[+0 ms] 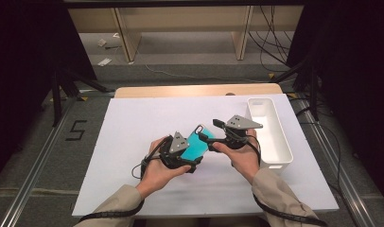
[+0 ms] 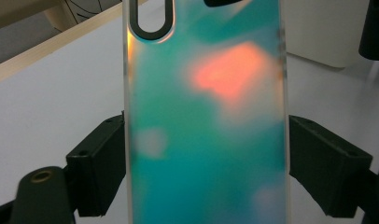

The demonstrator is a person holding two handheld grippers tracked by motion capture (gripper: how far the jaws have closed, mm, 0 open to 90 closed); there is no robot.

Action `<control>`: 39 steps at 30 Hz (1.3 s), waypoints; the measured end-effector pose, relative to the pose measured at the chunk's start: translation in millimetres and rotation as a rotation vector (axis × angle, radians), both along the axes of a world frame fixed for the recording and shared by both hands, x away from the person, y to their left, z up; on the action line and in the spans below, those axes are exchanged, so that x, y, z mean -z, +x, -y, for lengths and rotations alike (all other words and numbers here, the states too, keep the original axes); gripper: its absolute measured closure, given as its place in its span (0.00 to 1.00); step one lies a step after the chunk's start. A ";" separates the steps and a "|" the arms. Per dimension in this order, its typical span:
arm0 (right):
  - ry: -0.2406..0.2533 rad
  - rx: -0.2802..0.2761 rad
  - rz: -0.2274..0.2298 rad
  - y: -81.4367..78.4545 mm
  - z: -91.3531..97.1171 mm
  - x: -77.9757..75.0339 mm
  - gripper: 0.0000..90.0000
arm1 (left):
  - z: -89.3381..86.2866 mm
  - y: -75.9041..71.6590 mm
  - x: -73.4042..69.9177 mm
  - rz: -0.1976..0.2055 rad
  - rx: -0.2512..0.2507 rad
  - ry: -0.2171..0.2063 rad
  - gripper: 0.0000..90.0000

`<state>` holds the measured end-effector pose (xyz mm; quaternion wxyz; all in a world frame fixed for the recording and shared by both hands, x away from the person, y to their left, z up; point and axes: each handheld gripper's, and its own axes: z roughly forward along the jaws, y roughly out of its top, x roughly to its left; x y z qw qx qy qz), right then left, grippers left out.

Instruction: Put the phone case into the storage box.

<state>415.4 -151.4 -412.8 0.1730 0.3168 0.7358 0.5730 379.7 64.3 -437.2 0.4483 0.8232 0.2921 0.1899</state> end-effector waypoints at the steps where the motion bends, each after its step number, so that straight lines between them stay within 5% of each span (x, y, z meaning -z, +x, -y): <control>1: 0.000 -0.002 -0.001 0.4 -0.6 0.2 0.25 | 0.2 -0.1 -0.2 0.002 0.000 0.000 0.19; 9: 0.003 -0.001 -0.015 3.1 -5.3 2.5 0.27 | 1.7 -1.1 -0.4 0.011 -0.001 -0.003 0.19; 39: 0.033 -0.002 -0.085 10.8 -16.8 7.9 0.63 | 2.9 -1.7 -0.7 0.028 -0.006 -0.012 0.19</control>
